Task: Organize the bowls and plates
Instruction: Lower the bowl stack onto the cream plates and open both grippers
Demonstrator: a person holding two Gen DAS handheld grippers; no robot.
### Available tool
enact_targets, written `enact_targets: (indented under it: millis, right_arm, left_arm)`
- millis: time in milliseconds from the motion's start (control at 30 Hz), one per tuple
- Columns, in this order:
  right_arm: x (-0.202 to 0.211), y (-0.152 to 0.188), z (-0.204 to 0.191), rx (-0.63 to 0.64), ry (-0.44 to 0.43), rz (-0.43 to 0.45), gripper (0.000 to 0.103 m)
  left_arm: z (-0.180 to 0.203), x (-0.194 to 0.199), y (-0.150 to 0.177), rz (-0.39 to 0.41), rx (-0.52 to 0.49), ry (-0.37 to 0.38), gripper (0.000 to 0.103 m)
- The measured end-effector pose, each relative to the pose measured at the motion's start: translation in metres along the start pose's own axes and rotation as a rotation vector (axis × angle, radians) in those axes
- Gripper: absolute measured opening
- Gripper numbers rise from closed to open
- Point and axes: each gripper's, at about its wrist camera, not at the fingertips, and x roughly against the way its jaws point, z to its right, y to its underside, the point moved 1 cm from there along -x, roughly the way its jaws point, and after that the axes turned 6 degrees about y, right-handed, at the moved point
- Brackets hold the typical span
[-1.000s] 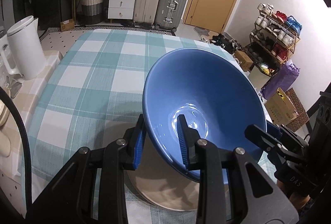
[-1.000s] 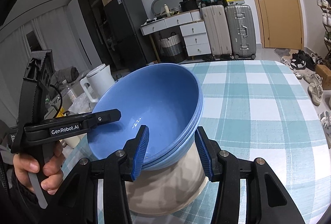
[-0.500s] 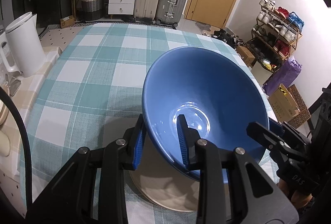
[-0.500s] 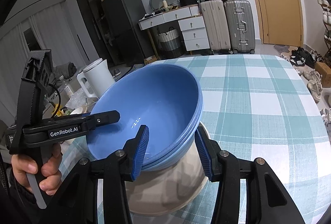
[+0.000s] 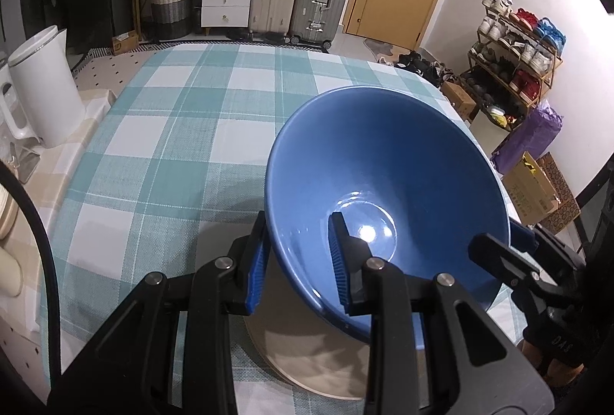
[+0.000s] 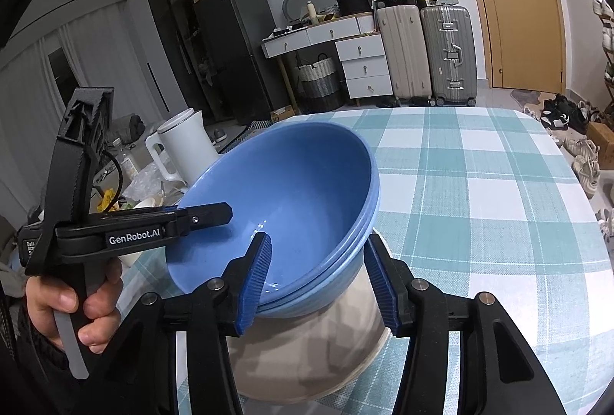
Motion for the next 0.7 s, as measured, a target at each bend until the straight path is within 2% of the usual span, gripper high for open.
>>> enact_targets:
  millis: [67, 133, 167, 233, 367, 533, 600, 700]
  right_arm:
    - [0.001, 0.000, -0.001, 0.010, 0.008, 0.005, 0.052]
    - [0.003, -0.001, -0.002, 0.024, 0.017, 0.006, 0.054]
    - [0.003, -0.001, -0.002, 0.028, 0.020, 0.005, 0.058]
    - [0.005, -0.001, -0.003, 0.048, 0.027, 0.005, 0.081]
    - [0.011, -0.002, -0.002, 0.091, 0.046, 0.029, 0.087]
    - [0.021, -0.004, 0.005, 0.096, 0.042, 0.069, 0.102]
    - [0.023, -0.004, 0.006, 0.108, 0.044, 0.080, 0.102]
    - [0.029, 0.001, 0.011, 0.130, 0.053, 0.119, 0.102]
  left_arm:
    - [0.000, 0.000, 0.000, 0.000, -0.010, 0.002, 0.027]
    - [0.001, 0.000, 0.000, -0.003, -0.024, 0.000, 0.033]
    - [0.000, 0.001, 0.001, 0.000, -0.031, -0.004, 0.040]
    - [0.000, 0.007, 0.002, 0.025, -0.056, -0.010, 0.052]
    - [-0.010, 0.022, 0.004, 0.085, -0.072, -0.007, 0.079]
    - [-0.024, 0.045, 0.012, 0.189, -0.112, -0.002, 0.086]
    - [-0.029, 0.055, 0.018, 0.233, -0.133, -0.004, 0.100]
    - [-0.037, 0.068, 0.027, 0.287, -0.144, 0.002, 0.102]
